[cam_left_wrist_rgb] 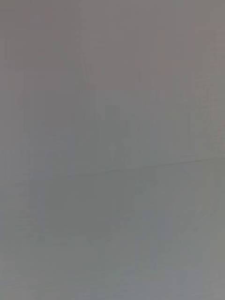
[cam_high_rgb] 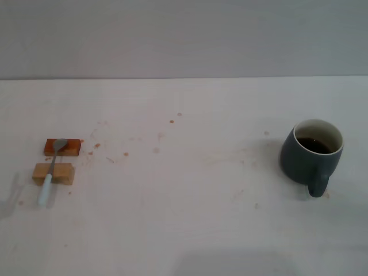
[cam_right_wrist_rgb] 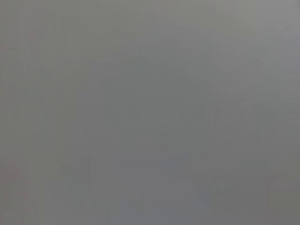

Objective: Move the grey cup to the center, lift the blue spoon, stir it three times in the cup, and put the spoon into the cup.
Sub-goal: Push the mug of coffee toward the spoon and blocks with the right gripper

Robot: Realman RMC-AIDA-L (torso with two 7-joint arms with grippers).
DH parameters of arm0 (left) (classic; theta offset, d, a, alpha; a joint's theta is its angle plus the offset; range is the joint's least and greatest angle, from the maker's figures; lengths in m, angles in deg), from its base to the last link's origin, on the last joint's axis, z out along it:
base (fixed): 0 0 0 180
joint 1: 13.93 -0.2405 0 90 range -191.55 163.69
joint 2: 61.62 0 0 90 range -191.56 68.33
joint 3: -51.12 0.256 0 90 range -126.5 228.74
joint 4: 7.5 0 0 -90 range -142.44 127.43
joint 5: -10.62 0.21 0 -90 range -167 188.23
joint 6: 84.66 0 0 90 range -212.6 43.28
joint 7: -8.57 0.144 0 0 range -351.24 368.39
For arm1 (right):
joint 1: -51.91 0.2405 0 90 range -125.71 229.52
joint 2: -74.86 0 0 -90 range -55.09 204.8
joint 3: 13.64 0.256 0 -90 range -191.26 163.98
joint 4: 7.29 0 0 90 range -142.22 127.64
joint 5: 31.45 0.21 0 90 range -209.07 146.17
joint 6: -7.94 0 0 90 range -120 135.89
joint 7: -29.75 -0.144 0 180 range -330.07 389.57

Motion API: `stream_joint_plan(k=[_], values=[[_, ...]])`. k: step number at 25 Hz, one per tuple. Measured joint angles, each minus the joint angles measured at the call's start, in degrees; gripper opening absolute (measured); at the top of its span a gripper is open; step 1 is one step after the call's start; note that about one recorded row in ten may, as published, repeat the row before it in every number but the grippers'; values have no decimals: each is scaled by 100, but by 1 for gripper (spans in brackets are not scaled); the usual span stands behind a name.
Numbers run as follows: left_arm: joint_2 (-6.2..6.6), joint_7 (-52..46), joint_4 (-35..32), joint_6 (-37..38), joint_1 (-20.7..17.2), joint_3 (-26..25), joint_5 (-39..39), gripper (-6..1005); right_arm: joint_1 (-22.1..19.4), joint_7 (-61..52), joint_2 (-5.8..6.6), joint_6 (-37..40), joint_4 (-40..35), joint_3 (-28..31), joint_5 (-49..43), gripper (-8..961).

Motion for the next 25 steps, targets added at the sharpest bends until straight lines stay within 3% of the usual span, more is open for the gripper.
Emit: stream_joint_plan(k=[10, 15, 25], values=[[0, 2, -8, -6, -21, -2, 0, 834, 75, 0, 10, -451, -20, 264, 112, -2], [0, 2, -66, -6, -25, -3, 0, 831, 434, 0, 30, -1506, -144, 363, 765, -1], [0, 10, -125, -5, 18, -19, 0, 826, 1168, 0, 29, -3069, -604, 613, 889, -2]])
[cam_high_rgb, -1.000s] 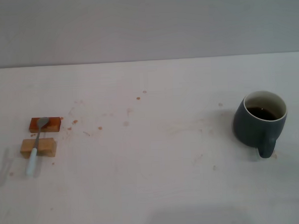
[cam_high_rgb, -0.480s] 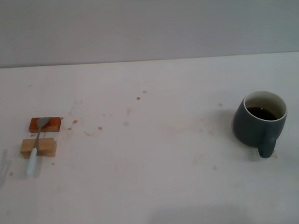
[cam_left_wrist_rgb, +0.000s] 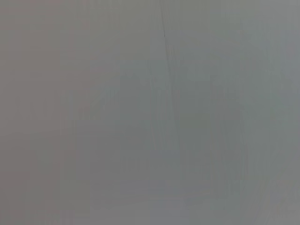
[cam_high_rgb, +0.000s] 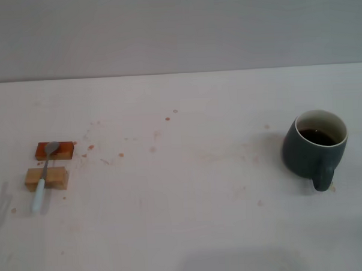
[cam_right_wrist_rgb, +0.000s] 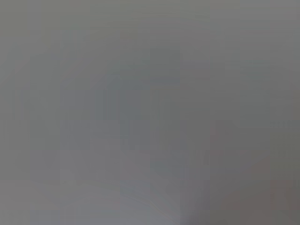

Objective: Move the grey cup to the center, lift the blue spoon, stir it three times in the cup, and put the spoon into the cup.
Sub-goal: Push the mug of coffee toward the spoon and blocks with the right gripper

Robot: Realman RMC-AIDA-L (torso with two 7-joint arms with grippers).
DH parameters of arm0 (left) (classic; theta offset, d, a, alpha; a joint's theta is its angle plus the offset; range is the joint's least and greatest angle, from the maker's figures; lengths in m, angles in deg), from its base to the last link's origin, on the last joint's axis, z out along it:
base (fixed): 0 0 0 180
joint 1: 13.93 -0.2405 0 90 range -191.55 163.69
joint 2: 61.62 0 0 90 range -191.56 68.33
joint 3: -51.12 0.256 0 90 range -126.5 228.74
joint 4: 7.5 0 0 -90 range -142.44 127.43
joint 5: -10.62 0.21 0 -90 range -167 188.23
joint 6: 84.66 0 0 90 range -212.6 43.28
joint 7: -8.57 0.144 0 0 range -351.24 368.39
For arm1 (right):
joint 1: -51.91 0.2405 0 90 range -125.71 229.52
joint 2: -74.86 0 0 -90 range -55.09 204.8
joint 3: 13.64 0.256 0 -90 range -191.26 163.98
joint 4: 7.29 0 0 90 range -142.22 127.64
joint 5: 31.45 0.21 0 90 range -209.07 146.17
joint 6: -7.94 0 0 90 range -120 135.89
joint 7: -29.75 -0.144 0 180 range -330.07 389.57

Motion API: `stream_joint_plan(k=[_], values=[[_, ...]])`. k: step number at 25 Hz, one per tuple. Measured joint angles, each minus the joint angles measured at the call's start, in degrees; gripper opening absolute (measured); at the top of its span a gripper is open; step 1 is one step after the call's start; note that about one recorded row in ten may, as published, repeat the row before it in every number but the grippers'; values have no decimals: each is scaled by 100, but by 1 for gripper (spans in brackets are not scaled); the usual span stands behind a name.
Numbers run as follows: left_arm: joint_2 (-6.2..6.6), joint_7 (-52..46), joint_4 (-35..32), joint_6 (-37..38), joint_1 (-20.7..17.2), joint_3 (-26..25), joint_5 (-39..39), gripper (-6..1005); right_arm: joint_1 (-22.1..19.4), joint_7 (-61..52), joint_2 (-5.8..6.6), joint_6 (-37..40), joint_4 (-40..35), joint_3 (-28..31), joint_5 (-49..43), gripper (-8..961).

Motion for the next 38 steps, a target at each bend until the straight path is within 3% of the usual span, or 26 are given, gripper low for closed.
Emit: stream_joint_plan(k=[15, 38], values=[[15, 1, 23, 8, 18, -19, 0, 817, 892, 37, 20, -1493, -197, 102, -41, -2], [18, 1, 2, 1, 45, -18, 0, 804, 923, 59, -20, -1757, 365, -667, -371, -2]])
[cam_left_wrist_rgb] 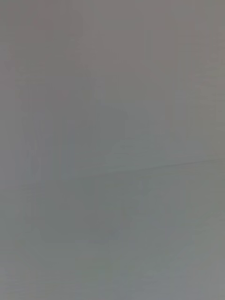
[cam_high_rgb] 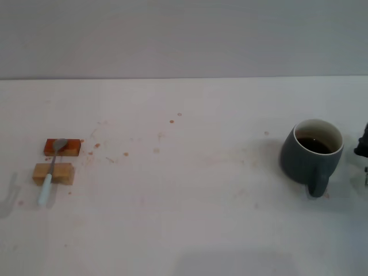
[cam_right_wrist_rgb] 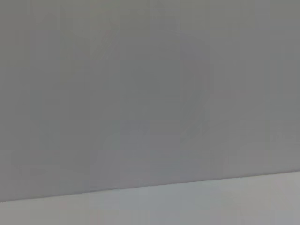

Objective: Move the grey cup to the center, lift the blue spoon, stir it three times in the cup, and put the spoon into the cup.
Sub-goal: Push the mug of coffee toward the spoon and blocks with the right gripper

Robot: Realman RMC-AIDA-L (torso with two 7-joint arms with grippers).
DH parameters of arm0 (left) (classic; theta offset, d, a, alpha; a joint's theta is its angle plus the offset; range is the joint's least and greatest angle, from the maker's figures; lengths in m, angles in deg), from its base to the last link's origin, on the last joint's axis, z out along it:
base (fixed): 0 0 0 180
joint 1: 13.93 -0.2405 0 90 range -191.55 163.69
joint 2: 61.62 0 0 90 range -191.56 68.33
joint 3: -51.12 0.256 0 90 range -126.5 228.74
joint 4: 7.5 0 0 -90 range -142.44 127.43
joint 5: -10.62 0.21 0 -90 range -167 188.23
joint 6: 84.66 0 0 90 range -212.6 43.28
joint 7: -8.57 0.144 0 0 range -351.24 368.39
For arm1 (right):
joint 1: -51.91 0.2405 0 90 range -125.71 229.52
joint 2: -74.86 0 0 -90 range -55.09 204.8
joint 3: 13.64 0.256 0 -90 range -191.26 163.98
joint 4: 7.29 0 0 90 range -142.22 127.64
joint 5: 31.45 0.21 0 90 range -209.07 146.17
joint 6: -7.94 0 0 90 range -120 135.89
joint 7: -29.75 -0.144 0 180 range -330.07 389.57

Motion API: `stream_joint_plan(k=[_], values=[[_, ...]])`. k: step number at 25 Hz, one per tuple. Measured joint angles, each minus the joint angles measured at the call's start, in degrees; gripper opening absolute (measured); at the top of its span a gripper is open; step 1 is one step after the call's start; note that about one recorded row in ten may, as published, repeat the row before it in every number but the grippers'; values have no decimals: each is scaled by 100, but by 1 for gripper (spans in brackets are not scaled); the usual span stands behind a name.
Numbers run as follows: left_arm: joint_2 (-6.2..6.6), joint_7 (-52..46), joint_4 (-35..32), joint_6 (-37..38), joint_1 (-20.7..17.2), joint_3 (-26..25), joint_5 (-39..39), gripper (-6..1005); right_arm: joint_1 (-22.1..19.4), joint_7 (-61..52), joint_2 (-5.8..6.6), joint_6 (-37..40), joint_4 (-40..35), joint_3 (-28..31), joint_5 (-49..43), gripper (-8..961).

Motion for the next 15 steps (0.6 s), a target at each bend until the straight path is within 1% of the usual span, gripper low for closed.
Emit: stream_joint_plan(k=[15], values=[[-4, 0, 9, 19, 15, 0, 0, 796, 90, 3, -8, -41, 283, -507, 0, -1]])
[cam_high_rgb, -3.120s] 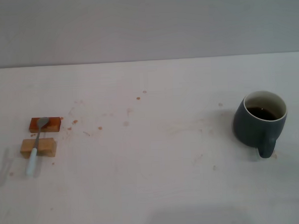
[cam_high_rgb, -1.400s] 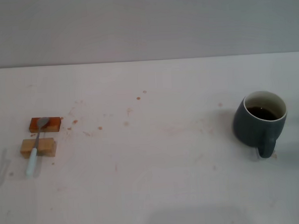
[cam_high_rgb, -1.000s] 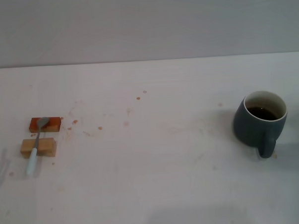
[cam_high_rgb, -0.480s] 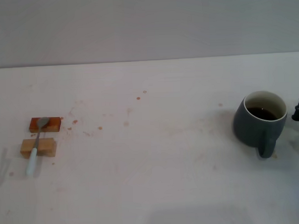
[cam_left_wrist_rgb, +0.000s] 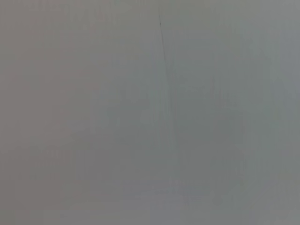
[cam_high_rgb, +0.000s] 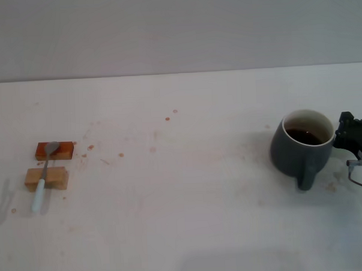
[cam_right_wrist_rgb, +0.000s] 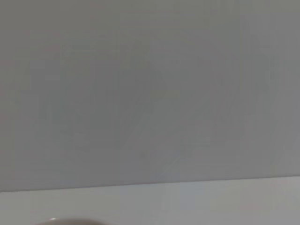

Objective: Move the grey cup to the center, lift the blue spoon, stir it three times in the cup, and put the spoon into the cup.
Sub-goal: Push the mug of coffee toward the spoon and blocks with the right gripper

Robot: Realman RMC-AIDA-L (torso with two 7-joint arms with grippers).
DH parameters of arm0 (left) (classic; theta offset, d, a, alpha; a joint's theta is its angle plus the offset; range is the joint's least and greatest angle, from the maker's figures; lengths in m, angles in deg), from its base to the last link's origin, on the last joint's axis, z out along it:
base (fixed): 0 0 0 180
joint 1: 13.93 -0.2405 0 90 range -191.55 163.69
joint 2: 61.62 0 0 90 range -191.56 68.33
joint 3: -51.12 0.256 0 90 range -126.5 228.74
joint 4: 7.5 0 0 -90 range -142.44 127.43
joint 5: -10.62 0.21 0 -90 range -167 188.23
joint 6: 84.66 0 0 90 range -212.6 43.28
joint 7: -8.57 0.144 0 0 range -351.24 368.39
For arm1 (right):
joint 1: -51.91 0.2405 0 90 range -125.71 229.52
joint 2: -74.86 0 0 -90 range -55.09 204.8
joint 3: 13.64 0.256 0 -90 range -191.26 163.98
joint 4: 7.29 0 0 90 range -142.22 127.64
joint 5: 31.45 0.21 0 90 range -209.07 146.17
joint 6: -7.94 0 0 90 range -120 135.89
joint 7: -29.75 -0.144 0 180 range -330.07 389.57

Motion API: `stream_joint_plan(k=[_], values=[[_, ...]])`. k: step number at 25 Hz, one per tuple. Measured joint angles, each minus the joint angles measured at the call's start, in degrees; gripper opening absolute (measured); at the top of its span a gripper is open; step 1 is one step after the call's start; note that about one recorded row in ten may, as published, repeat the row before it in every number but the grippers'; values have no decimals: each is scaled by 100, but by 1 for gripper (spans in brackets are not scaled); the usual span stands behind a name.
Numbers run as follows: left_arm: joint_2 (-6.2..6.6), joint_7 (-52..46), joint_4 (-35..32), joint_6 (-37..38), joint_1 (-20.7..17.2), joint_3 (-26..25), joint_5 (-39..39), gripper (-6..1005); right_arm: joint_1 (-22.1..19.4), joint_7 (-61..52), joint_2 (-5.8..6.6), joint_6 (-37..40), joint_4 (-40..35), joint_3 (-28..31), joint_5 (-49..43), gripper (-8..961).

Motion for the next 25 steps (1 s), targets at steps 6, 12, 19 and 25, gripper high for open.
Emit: stream_joint_plan(k=[6, 12, 19, 25], values=[[-5, 0, 3, 0, 2, 0, 0, 792, 52, 0, 0, 0, 116, -136, -17, -1], [-5, 0, 22, 4, 9, 0, 0, 789, 218, 0, 0, -236, 311, -184, -284, -1], [-5, 0, 25, 20, 11, 7, 0, 785, 314, -1, -6, -369, 510, -218, -454, -1], [-5, 0, 26, 25, 14, 0, 0, 781, 429, -1, -22, -570, 724, -217, -733, -1]])
